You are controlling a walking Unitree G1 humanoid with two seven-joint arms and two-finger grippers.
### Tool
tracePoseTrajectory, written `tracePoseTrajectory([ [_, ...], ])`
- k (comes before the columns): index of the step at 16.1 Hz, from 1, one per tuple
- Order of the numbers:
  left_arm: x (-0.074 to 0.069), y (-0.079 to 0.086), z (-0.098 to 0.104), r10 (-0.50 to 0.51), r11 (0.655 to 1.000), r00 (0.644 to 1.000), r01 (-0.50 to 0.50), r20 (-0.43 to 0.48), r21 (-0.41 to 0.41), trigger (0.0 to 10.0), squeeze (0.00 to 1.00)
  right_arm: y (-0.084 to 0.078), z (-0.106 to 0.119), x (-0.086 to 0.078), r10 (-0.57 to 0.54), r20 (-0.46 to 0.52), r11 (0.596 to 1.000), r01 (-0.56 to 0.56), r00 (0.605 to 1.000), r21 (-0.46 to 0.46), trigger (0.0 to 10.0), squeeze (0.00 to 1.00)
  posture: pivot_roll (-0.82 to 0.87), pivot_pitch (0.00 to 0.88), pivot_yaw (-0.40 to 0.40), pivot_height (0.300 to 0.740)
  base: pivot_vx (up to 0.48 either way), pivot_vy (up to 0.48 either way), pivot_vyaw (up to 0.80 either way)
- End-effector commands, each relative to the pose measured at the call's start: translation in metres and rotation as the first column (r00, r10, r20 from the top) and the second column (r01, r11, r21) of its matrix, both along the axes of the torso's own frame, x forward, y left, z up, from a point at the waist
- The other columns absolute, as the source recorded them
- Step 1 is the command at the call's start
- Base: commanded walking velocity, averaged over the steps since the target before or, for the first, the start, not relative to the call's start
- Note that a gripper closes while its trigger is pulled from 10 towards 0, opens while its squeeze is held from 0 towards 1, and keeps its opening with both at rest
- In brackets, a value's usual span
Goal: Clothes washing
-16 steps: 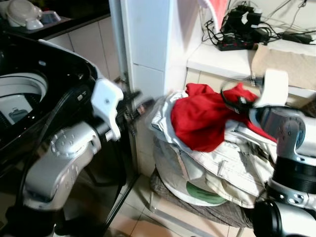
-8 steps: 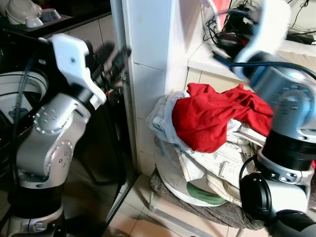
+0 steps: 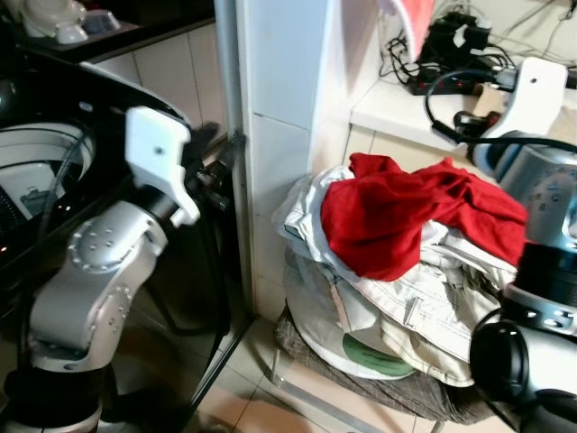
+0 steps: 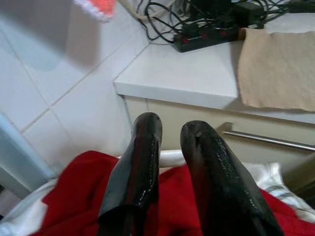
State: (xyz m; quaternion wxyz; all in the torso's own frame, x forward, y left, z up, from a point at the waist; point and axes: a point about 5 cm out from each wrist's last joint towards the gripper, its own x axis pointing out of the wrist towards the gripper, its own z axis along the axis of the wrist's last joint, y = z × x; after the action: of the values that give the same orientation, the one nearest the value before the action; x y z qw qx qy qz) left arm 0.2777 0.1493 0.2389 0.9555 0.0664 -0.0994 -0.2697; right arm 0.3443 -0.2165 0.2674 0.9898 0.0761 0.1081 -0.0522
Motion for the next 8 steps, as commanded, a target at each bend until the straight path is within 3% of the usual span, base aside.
tracePoseTrajectory([
  [1, -0.012, -0.014, 0.001, -0.142, 0.990, 0.990, 0.142, -0.011, 0.021, 10.0, 0.00, -0.002, -0.004, -0.002, 0.008, -0.027, 1.000, -0.007, 1.000, 0.021, 10.0, 1.00, -0.01, 0.000, -0.018, 0.740, 0.000, 0.000, 0.00],
  [2, -0.019, -0.021, -0.002, -0.214, 0.977, 0.976, 0.215, -0.042, 0.005, 10.0, 0.00, -0.003, -0.007, -0.003, -0.001, -0.047, 1.000, 0.003, 0.999, 0.031, 10.0, 1.00, -0.02, 0.000, -0.016, 0.740, 0.000, 0.000, 0.00],
  [8, -0.024, -0.020, -0.010, -0.224, 0.974, 0.971, 0.226, -0.079, 0.015, 10.0, 0.00, -0.007, -0.019, -0.013, -0.021, -0.172, 0.999, 0.028, 0.985, 0.038, 10.0, 1.00, -0.02, 0.000, -0.028, 0.740, 0.000, 0.000, 0.00],
])
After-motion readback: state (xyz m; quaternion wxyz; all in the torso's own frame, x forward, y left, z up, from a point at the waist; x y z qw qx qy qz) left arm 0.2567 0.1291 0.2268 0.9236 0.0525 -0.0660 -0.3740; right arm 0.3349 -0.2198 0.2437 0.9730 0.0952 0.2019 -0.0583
